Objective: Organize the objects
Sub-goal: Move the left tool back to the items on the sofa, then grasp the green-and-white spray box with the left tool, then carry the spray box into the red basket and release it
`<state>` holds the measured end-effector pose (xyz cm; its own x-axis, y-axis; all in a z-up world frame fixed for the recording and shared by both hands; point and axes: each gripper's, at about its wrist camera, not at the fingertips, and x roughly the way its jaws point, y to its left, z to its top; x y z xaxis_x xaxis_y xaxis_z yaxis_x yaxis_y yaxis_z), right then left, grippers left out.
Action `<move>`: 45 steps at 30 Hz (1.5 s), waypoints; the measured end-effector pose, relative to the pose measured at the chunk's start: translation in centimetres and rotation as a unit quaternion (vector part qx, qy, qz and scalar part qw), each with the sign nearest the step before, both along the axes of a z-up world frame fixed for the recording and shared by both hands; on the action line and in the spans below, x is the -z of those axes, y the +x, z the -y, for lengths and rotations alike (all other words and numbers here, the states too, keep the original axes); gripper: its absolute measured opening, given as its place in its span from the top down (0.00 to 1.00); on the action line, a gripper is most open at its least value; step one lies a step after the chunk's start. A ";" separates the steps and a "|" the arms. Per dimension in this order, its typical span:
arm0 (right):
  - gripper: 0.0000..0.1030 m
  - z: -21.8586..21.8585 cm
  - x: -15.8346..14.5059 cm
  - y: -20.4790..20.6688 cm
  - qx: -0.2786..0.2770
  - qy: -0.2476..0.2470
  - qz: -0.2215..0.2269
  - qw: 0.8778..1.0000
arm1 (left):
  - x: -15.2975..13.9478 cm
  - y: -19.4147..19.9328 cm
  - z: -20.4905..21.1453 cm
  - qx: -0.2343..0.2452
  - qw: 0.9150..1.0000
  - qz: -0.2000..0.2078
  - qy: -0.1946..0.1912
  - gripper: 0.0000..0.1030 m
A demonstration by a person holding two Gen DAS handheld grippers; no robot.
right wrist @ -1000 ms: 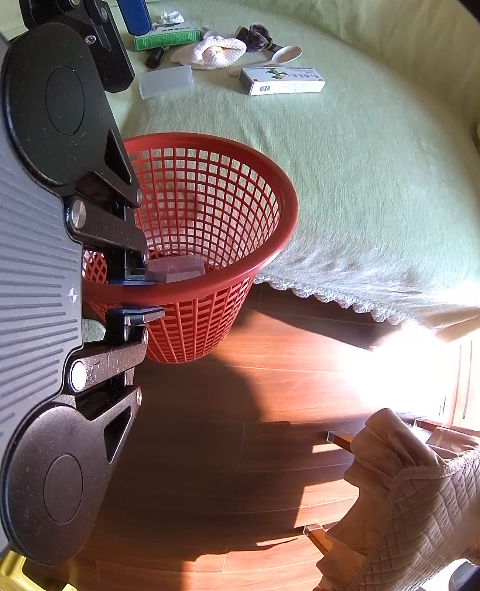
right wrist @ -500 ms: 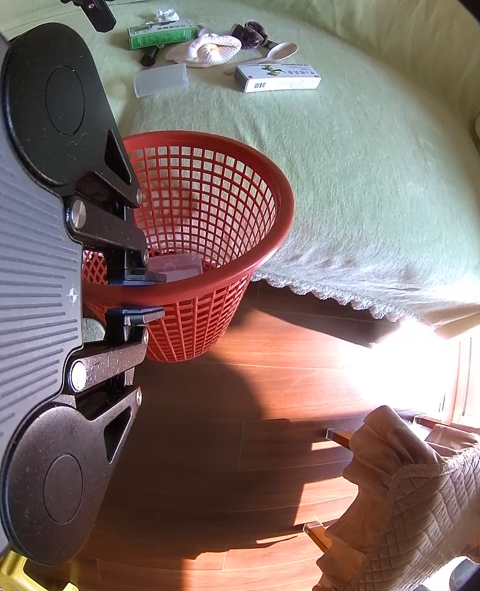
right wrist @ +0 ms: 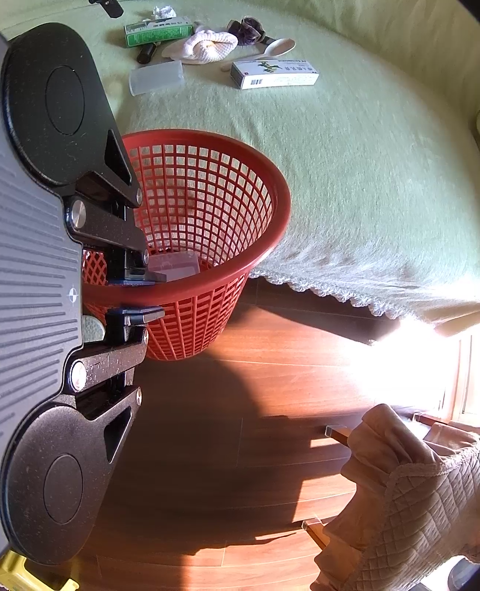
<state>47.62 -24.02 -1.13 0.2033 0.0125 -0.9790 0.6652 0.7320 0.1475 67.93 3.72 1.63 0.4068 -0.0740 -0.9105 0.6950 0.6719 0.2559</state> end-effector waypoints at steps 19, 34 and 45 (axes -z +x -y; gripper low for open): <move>0.93 -0.3 -0.3 0.2 0.006 -0.010 -0.007 1.000 | 7.3 10.2 0.6 0.003 0.999 -0.035 0.006 0.24; 0.93 -0.5 -0.1 0.0 -0.001 -0.012 -0.003 1.000 | 5.6 9.0 0.0 0.008 1.000 -0.020 -0.010 0.51; 0.93 -0.8 0.2 0.0 -0.008 -0.011 0.001 1.000 | -0.7 3.3 1.6 0.020 0.999 -0.047 -0.015 0.51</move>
<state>47.58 -23.26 -1.34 0.2046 -0.0052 -0.9788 0.6528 0.7458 0.1324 71.22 2.10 2.31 0.3156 -0.1168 -0.9417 0.7421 0.6488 0.1682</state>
